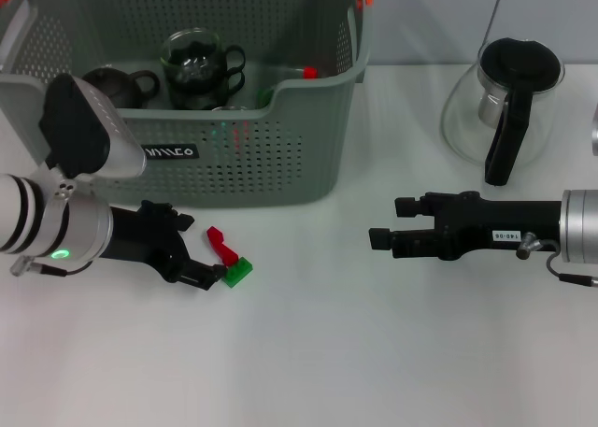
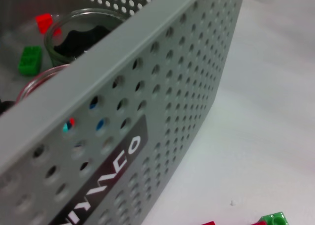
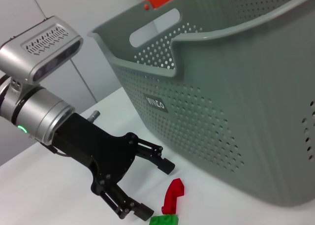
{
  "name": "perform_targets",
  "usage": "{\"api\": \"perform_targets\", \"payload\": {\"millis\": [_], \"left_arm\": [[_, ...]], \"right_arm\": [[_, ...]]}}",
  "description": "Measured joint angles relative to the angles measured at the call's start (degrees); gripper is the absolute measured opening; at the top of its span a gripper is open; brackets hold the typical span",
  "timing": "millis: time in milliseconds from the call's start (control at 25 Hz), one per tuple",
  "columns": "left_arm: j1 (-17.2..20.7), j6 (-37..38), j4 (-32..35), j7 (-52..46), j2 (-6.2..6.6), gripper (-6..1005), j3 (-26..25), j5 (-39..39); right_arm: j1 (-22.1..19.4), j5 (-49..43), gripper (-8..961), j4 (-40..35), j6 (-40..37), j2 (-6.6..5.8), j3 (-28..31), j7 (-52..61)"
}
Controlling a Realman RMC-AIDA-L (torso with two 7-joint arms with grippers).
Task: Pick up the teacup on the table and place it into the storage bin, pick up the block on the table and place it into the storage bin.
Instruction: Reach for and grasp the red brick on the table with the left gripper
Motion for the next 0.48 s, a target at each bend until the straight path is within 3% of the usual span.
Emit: {"api": "perform_targets", "payload": {"millis": [480], "left_arm": [[-0.05, -1.02, -0.27, 0.01, -0.14, 949, 0.08, -0.23]], "right_arm": [[0.00, 0.00, 883, 0.00, 0.00, 0.00, 0.00, 0.00]]}}
